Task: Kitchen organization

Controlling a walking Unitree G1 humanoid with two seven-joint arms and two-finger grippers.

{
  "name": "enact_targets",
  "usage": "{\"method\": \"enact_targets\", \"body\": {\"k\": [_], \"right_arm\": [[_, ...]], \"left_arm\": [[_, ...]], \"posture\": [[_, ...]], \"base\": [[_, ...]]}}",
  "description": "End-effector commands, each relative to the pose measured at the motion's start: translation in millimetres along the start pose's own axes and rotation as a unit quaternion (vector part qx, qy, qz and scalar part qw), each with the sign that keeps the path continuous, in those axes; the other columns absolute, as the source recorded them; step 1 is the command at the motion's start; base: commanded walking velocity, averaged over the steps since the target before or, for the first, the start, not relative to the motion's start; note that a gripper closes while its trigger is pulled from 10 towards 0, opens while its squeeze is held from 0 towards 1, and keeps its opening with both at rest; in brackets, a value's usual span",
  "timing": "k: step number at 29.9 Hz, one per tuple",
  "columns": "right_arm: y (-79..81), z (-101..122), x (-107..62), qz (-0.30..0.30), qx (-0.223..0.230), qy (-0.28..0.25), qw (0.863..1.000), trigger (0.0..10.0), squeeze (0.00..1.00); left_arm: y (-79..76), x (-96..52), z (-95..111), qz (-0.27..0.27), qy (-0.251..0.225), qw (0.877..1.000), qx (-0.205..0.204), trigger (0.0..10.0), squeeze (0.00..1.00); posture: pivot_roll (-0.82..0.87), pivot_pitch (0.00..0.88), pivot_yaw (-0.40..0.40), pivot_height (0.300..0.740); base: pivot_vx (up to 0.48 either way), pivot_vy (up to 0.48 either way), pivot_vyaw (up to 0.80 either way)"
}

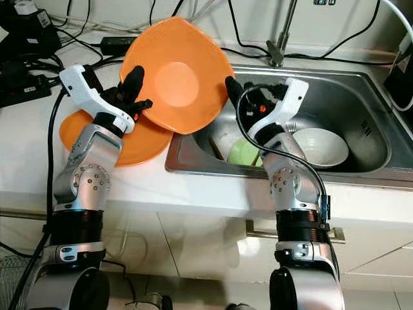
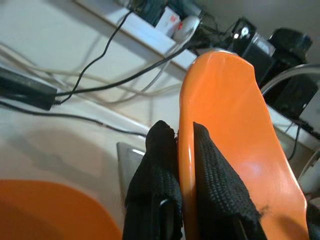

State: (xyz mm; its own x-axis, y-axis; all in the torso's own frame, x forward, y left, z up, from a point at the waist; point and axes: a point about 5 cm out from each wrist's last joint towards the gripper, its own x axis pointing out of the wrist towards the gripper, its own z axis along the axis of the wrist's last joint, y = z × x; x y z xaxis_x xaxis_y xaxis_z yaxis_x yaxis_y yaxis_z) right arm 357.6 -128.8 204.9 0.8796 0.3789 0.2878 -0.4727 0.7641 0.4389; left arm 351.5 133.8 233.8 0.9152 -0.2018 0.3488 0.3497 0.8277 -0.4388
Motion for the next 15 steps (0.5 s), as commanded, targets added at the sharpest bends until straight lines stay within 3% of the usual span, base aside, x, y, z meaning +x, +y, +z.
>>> {"method": "enact_targets", "body": {"k": [1,15], "right_arm": [[0.6,-2,-1.1,0.000,0.006,0.005,1.000,10.0,0.00],[6.2,-8,0.4,0.009,0.030,0.007,0.999,10.0,0.00]], "left_arm": [[-11.3,3.2,14,-0.027,-0.039,0.999,0.006,10.0,0.00],[-24.2,2.7,5,-0.075,-0.025,0.997,-0.004,10.0,0.00]], "posture": [[0.07,0.043,0.014,0.740],[0.07,0.025,0.017,0.740]], "base": [[0.000,0.000,0.00],[0.000,0.000,0.00]]}}
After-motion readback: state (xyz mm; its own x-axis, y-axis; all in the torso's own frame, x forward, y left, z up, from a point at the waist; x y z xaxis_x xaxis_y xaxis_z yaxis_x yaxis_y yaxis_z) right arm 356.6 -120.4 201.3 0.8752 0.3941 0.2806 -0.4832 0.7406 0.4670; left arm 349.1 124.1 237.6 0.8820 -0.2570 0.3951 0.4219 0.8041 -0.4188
